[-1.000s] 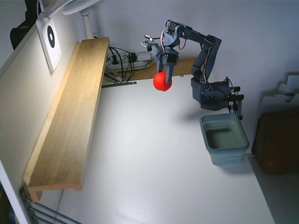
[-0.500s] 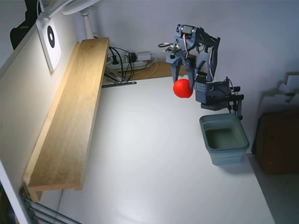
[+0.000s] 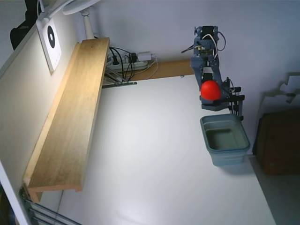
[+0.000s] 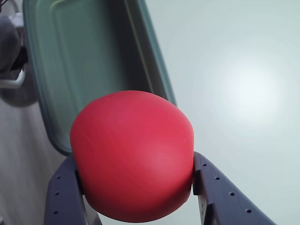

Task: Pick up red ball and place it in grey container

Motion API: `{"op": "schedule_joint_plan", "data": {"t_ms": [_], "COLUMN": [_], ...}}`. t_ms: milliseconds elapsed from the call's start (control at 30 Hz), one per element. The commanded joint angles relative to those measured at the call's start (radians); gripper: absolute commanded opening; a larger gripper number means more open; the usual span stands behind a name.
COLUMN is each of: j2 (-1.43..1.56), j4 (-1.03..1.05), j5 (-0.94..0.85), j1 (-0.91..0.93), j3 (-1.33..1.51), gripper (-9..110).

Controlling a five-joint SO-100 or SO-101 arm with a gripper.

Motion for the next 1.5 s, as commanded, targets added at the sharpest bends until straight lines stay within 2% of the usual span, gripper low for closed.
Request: {"op": "schedule_joint_plan", "data": {"t_ms": [0, 533, 1467], "j2": [0.011, 0.001, -0.460], "j4": [0.009, 0.004, -0.123], "j5": [0.003, 0.003, 0.003], "j1": [-0.105, -0.123, -0.123], "j3": [-0.038, -0.043, -0.378], "gripper": [23, 23, 23]}}
